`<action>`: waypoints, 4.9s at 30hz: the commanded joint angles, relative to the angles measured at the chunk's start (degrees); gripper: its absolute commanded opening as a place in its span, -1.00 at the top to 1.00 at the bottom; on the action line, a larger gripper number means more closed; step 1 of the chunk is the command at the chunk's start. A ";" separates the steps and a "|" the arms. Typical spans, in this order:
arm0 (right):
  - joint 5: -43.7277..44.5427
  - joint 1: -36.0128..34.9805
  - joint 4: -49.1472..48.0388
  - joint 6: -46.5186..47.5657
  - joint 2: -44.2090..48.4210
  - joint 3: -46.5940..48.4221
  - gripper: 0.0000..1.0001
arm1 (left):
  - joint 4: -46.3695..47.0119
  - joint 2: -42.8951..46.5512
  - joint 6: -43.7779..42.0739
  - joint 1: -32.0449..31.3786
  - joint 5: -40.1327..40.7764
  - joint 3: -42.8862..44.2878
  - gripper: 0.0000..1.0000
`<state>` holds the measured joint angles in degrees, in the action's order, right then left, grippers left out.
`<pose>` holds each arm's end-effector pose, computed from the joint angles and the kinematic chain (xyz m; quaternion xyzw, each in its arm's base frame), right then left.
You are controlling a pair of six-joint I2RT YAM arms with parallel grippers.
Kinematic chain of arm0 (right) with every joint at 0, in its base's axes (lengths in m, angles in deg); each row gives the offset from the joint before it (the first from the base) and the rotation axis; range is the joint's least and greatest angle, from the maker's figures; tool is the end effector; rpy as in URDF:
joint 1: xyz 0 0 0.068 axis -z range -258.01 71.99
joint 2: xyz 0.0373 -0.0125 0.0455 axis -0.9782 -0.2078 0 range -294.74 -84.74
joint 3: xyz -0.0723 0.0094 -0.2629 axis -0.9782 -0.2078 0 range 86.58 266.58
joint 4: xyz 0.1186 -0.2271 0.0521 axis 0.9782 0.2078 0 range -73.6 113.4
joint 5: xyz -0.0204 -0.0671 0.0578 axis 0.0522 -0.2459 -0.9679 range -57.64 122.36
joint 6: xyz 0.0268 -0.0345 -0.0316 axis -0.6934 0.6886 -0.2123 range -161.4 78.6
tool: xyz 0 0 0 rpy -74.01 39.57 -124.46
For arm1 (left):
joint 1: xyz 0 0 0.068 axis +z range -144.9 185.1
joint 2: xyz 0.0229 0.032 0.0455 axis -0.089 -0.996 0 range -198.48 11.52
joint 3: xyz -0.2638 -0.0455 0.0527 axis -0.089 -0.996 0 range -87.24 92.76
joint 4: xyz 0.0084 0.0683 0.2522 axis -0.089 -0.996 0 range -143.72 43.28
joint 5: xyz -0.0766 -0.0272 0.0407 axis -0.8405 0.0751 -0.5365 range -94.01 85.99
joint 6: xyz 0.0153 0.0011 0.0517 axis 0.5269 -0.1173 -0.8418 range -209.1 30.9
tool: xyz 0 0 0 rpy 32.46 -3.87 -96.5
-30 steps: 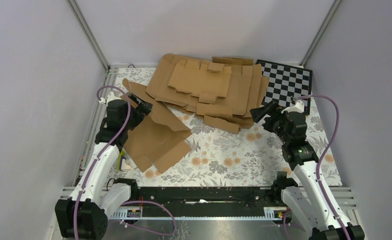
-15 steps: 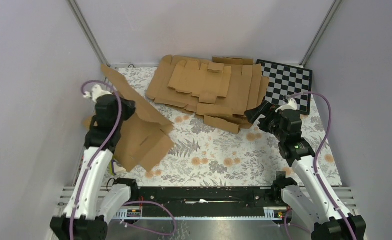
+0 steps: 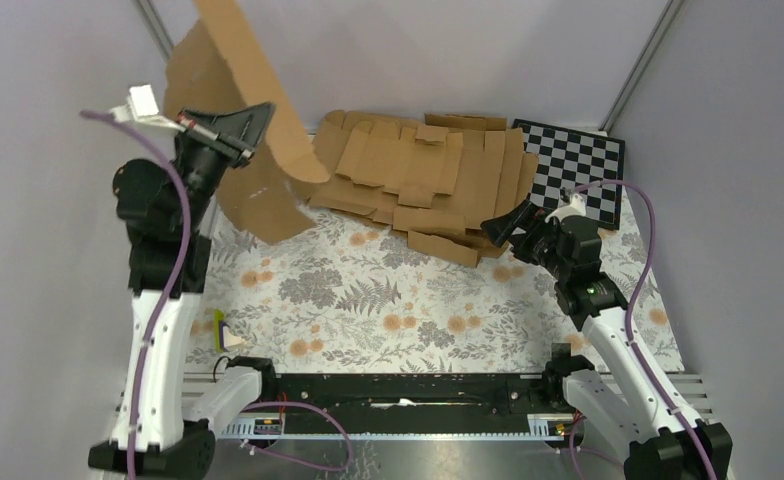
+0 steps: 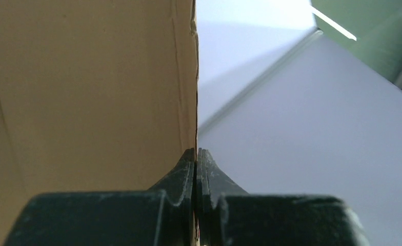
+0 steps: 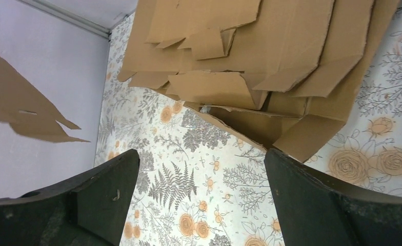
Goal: Fold the paper box
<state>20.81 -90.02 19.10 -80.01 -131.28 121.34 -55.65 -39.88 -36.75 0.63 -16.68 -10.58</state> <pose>0.1901 0.0478 0.2867 0.1210 0.7797 0.3323 0.5167 0.1544 -0.0200 0.5092 -0.1610 0.5804 -0.4367 0.6682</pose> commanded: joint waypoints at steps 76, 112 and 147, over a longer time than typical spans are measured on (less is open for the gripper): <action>-10.21 -0.71 2.90 17.14 -38.10 22.89 0.28 | -18.65 4.48 -31.97 5.37 -20.17 -25.93 0.90; -9.28 -1.38 5.55 23.19 -20.03 14.11 1.00 | -3.46 -17.15 -23.66 9.85 -22.42 -32.04 0.09; -14.05 -1.51 3.41 20.41 -20.93 13.63 1.00 | -12.70 -37.11 -28.49 11.28 -12.36 -22.15 -0.14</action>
<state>10.08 -90.78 25.09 -58.77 -152.63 135.02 -67.72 -74.21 -63.78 11.39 -30.60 -35.93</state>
